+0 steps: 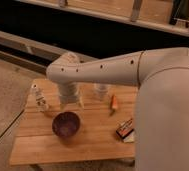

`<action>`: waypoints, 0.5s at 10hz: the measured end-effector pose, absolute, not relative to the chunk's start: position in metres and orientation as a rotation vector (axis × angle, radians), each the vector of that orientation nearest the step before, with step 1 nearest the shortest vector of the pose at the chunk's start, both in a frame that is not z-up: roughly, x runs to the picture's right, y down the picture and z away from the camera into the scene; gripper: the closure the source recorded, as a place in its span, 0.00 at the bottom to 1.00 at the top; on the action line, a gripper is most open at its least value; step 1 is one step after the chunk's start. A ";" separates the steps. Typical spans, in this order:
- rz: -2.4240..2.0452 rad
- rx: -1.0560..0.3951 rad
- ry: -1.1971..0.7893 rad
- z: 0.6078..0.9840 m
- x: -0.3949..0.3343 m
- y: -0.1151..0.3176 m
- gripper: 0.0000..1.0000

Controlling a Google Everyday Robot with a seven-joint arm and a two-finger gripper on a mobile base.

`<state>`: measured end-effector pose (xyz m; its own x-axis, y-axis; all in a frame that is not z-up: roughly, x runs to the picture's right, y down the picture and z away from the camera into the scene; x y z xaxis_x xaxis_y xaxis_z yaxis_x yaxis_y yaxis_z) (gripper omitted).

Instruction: Push the eraser across the table

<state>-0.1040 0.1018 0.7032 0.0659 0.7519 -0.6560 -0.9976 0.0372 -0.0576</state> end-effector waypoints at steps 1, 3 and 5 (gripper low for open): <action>1.440 -0.590 0.524 0.703 -0.104 0.102 0.35; 1.437 -0.595 0.533 0.706 -0.103 0.102 0.35; 1.442 -0.610 0.564 0.719 -0.092 0.099 0.35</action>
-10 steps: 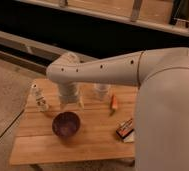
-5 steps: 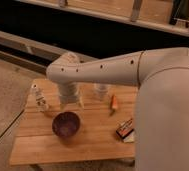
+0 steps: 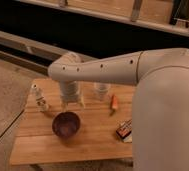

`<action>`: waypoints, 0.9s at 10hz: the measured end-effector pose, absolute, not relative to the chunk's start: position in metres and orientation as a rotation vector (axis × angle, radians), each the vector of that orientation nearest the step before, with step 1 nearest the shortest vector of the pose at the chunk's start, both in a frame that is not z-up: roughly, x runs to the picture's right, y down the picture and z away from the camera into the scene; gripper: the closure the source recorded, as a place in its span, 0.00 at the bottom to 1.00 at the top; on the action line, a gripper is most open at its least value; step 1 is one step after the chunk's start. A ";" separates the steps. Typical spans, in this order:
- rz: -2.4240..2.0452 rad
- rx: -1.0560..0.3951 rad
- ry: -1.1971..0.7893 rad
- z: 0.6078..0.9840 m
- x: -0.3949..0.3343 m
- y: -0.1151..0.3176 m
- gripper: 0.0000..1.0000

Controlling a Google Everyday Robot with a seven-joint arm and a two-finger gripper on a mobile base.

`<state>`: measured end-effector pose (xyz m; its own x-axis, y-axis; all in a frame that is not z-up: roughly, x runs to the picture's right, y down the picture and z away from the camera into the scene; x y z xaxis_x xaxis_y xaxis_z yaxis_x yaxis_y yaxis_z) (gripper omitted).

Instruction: Push the eraser across the table

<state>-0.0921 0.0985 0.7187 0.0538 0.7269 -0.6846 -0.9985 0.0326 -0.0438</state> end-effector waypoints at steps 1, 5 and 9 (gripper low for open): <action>1.448 -0.618 0.576 0.727 -0.085 0.095 0.35; 1.455 -0.650 0.573 0.744 -0.078 0.082 0.35; 1.456 -0.657 0.563 0.745 -0.079 0.080 0.35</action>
